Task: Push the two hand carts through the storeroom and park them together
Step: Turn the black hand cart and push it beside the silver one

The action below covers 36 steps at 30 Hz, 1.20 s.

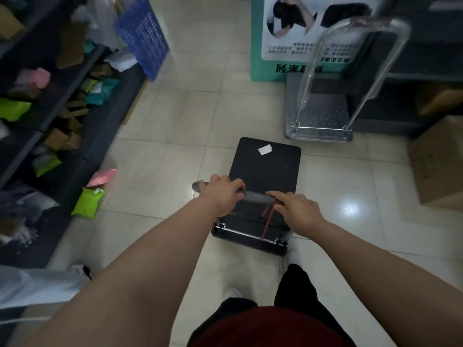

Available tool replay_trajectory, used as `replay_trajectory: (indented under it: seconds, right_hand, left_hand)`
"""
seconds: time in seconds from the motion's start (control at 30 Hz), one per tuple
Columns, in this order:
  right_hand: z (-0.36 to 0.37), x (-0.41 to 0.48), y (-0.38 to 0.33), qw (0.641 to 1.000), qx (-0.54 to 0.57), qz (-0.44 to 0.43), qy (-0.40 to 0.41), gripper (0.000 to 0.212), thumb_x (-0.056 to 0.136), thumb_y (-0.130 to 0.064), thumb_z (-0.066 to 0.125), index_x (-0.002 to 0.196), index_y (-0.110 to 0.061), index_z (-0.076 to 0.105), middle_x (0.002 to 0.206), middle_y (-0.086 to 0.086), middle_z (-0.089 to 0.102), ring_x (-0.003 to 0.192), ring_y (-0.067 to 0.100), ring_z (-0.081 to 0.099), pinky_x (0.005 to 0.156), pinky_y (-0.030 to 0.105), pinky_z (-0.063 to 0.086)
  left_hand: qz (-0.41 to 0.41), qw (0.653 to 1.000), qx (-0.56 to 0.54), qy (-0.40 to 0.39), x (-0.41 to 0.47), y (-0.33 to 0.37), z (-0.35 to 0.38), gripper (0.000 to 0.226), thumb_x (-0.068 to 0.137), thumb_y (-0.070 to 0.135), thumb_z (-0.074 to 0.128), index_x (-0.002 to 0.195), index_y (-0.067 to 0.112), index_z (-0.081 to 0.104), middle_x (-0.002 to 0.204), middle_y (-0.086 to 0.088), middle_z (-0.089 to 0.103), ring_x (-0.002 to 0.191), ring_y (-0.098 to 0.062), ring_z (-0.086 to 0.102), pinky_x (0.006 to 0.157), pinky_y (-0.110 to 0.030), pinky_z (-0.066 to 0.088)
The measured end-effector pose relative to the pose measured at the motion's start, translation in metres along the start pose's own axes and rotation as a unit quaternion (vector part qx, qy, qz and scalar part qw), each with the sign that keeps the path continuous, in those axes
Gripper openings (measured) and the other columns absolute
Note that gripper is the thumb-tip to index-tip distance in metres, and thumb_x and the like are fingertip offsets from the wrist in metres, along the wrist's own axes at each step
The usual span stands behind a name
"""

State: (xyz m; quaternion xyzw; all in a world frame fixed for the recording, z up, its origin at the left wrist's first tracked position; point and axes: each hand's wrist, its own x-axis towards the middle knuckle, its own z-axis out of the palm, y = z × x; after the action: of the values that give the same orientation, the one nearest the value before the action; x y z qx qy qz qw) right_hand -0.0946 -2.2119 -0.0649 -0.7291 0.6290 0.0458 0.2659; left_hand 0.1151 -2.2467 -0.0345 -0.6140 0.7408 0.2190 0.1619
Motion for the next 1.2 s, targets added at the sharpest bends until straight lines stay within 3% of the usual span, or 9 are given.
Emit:
replay_trajectory:
  seconds: [0.13,0.3,0.4,0.5,0.63,0.9,1.0,1.1,1.2]
  right_hand:
    - [0.005,-0.001,-0.002,0.996,0.072,-0.047,-0.022,0.039,0.098,-0.034,0.039,0.136,-0.045,0.04,0.109,-0.005,0.058,0.107,0.024,0.049,0.087,0.041,0.043]
    - [0.004,-0.004,0.007,0.997,0.05,-0.064,0.0,0.039,0.099,-0.033,0.04,0.136,-0.044,0.041,0.094,-0.011,0.048,0.103,0.021,0.048,0.083,0.036,0.033]
    - [-0.006,0.002,0.019,0.998,0.025,-0.061,0.018,0.038,0.099,-0.036,0.039,0.135,-0.046,0.04,0.097,-0.009,0.053,0.104,0.023,0.049,0.087,0.039,0.036]
    - [-0.009,0.008,0.03,0.997,-0.016,-0.042,0.054,0.038,0.099,-0.04,0.036,0.136,-0.049,0.037,0.11,-0.005,0.058,0.105,0.024,0.05,0.091,0.041,0.037]
    - [-0.005,0.014,0.039,0.994,-0.027,-0.013,0.103,0.038,0.099,-0.04,0.033,0.136,-0.053,0.034,0.115,-0.007,0.055,0.111,0.022,0.047,0.103,0.047,0.031]
    - [-0.031,0.05,0.066,0.997,0.01,-0.01,0.075,0.035,0.099,-0.037,0.034,0.133,-0.043,0.043,0.125,-0.005,0.054,0.12,0.023,0.043,0.108,0.051,0.024]
    - [-0.042,0.062,0.076,0.995,0.015,-0.017,0.095,0.033,0.097,-0.035,0.042,0.128,-0.035,0.051,0.121,-0.001,0.059,0.115,0.025,0.048,0.105,0.046,0.027]
    - [-0.056,0.076,0.082,0.996,0.016,-0.035,0.086,0.032,0.095,-0.034,0.047,0.126,-0.031,0.055,0.114,0.003,0.063,0.108,0.027,0.052,0.087,0.034,0.032]
    - [-0.066,0.09,0.083,0.998,0.008,-0.039,0.058,0.032,0.096,-0.036,0.045,0.127,-0.034,0.054,0.113,0.003,0.062,0.107,0.027,0.052,0.085,0.035,0.034]
  left_hand:
    - [-0.02,1.0,0.002,-0.018,-0.007,-0.005,-0.001,0.025,0.099,0.034,0.036,0.121,0.037,0.048,0.119,-0.003,0.05,0.113,-0.026,0.038,0.082,-0.047,0.031]
    - [-0.039,0.999,-0.001,-0.03,-0.011,0.002,0.002,0.027,0.098,0.035,0.037,0.123,0.035,0.048,0.12,-0.004,0.048,0.113,-0.026,0.037,0.077,-0.046,0.031]
    - [-0.033,0.999,0.003,-0.018,-0.007,0.01,0.008,0.032,0.1,0.039,0.031,0.128,0.035,0.045,0.127,-0.004,0.046,0.118,-0.026,0.036,0.088,-0.053,0.034]
    - [-0.022,0.999,-0.018,0.017,-0.005,0.01,0.021,0.034,0.101,0.039,0.028,0.135,0.042,0.035,0.131,0.0,0.044,0.121,-0.024,0.035,0.101,-0.062,0.026]
    - [-0.044,0.996,-0.05,0.064,0.007,0.018,0.025,0.034,0.103,0.038,0.026,0.133,0.049,0.037,0.129,0.004,0.048,0.121,-0.022,0.037,0.101,-0.059,0.024]
    - [-0.072,0.994,-0.041,0.074,0.043,0.04,0.009,0.034,0.103,0.038,0.025,0.134,0.049,0.035,0.127,0.003,0.05,0.12,-0.023,0.04,0.102,-0.058,0.028]
    - [-0.082,0.993,-0.051,0.071,0.054,0.051,0.003,0.034,0.103,0.036,0.026,0.134,0.045,0.037,0.127,0.002,0.05,0.12,-0.023,0.039,0.103,-0.061,0.026]
    - [-0.091,0.992,-0.052,0.073,0.066,0.056,-0.004,0.033,0.103,0.034,0.028,0.132,0.044,0.04,0.126,0.001,0.05,0.119,-0.023,0.04,0.103,-0.062,0.026]
    - [-0.097,0.991,-0.054,0.071,0.078,0.055,-0.011,0.032,0.102,0.031,0.029,0.129,0.043,0.042,0.124,0.001,0.051,0.117,-0.023,0.041,0.102,-0.06,0.027]
